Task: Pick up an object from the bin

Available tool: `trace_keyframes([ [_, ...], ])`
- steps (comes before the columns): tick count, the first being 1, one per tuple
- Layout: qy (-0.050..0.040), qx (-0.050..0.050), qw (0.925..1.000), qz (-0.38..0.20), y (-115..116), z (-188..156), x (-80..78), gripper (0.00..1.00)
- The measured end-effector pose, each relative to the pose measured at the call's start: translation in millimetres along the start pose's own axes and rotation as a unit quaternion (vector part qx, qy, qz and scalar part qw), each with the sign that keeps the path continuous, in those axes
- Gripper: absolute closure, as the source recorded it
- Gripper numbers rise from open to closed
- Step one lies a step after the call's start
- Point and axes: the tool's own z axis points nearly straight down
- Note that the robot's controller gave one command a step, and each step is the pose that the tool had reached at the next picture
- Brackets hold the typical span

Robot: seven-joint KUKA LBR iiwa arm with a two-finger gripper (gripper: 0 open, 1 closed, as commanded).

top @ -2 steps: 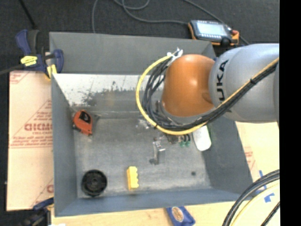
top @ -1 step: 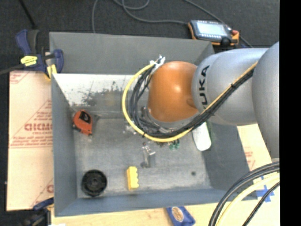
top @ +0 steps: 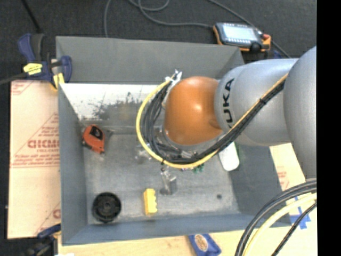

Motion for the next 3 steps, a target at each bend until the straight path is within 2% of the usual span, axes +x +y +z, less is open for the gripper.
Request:
trace_keyframes([
  [1,-0.0002,0.0,0.9816,-0.191,34,37,4.2,0.0],
  [2,-0.0008,-0.001,0.9838,-0.179,64,55,21.0,1.0],
  [3,-0.0008,-0.001,0.9839,-0.179,64,55,21.0,1.0],
])
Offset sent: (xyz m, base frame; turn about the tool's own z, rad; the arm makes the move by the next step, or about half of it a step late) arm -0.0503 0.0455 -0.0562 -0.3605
